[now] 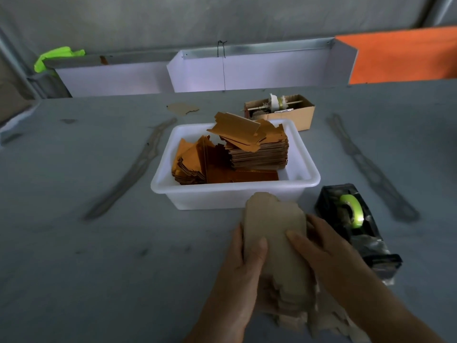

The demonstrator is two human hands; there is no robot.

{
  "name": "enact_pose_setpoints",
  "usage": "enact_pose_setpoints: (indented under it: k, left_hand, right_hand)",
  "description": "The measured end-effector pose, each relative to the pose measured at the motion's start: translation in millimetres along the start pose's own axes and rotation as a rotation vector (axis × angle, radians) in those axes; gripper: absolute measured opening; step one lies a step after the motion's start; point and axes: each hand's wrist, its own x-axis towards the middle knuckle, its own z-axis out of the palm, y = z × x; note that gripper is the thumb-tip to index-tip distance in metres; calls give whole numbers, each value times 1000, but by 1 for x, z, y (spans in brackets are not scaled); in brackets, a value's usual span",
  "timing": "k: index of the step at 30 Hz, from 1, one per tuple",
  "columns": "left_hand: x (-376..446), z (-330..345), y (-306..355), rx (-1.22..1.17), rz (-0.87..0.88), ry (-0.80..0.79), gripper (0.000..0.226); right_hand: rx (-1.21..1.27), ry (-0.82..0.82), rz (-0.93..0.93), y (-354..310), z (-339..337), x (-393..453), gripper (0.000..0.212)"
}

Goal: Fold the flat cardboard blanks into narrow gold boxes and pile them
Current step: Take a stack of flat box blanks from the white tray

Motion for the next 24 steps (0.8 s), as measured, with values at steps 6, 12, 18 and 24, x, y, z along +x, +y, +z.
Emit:
enact_pose_setpoints:
  k: [6,12,18,24]
  left_hand:
    - [-5,21,0,187,30,128,62]
    - [0,21,3,136,-35,60,61]
    - [-2,16,11,302,6,67,61]
    - [-4,12,10,549,146,155,42]
  right_hand:
    - [248,130,-10,11,10,-6,34]
    - [395,93,10,9,11,-3,16]
    - [382,195,18,4,12,-15,48]
    - [76,340,-137,9,16,-30,40]
